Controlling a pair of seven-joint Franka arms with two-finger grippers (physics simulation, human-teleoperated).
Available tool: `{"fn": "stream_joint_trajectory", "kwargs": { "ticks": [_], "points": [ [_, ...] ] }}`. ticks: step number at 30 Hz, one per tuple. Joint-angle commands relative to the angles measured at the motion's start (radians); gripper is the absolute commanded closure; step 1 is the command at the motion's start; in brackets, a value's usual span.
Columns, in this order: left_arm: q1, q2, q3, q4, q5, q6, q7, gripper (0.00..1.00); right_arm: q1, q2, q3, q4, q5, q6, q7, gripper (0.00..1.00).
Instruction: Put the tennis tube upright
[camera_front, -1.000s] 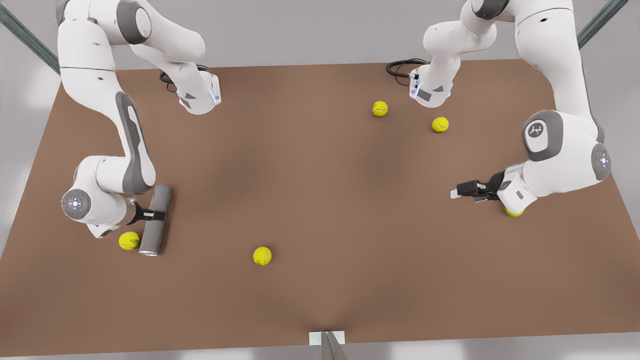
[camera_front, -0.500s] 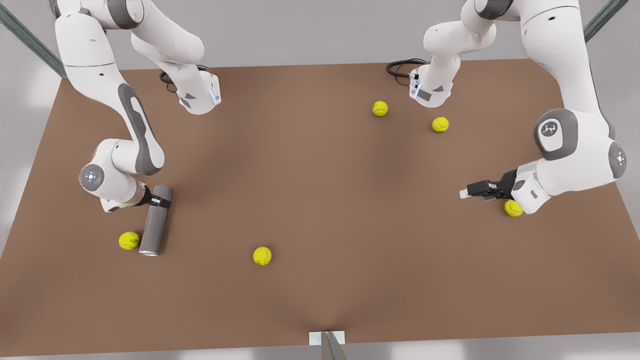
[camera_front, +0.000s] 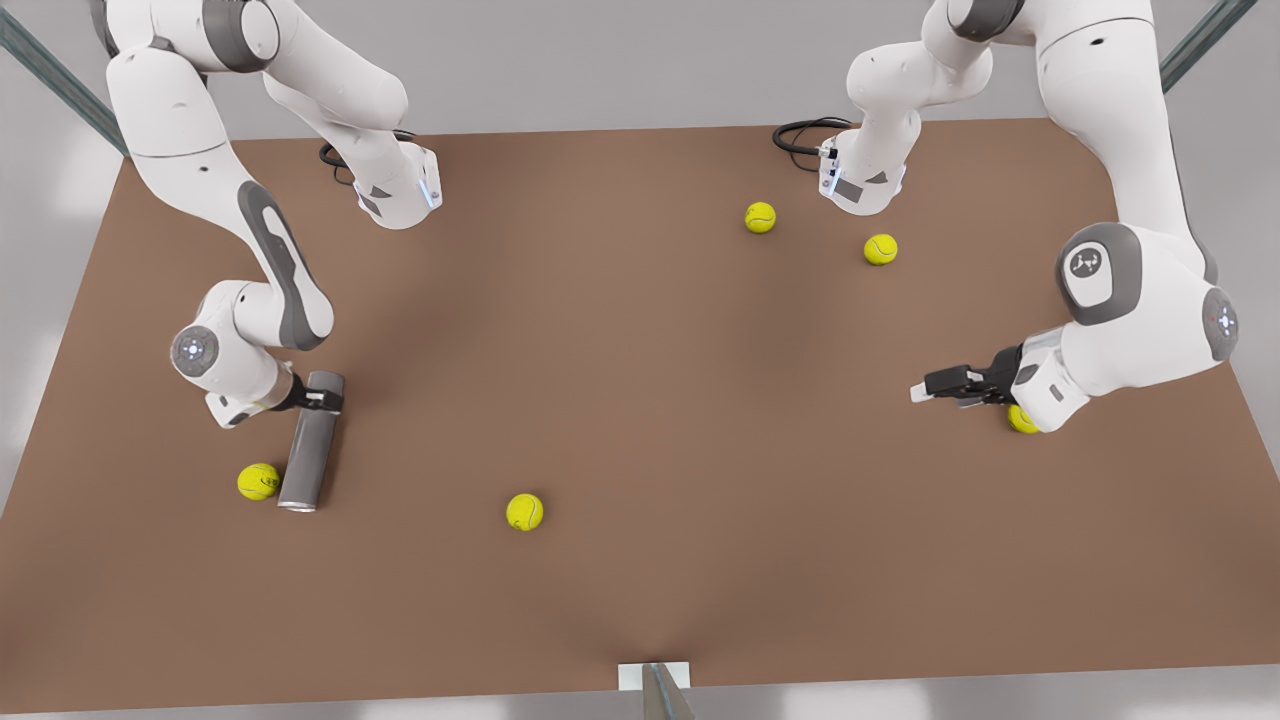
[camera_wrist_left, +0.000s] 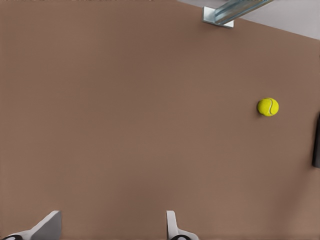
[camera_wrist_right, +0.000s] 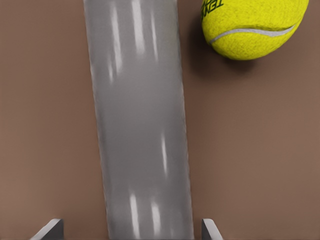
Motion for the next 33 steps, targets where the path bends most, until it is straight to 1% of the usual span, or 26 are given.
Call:
{"fn": "stream_joint_trajectory", "kwargs": {
  "ticks": [1,11,15,20,25,33],
  "points": [
    [0.0,0.0,0.0,0.0,0.001,-0.002,0.0,0.0,0.001,-0.002,0.0,-0.006,0.0,0.006,0.0,0.0],
    [-0.014,0.009,-0.002,0.0,0.0,0.0,-0.005,0.0,-0.013,0.049,0.0,-0.027,-0.023,0.078,-0.001,0.0],
    [0.003,0.001,0.004,0.02,0.001,-0.009,0.009,0.0,-0.012,0.051,0.0,-0.033,-0.023,0.088,-0.001,0.0],
    [0.008,0.028,0.0,0.035,-0.002,-0.057,0.011,0.0,-0.026,0.054,0.0,0.022,-0.06,0.069,0.0,0.0],
    [0.011,0.046,0.003,0.038,-0.034,-0.04,0.0,0.0,-0.039,0.127,0.0,0.112,-0.083,0.068,0.0,0.0],
    [0.011,0.069,0.004,0.041,-0.036,-0.009,0.012,0.0,-0.035,0.144,0.0,0.118,-0.081,0.069,0.003,0.0]
  ]
}}
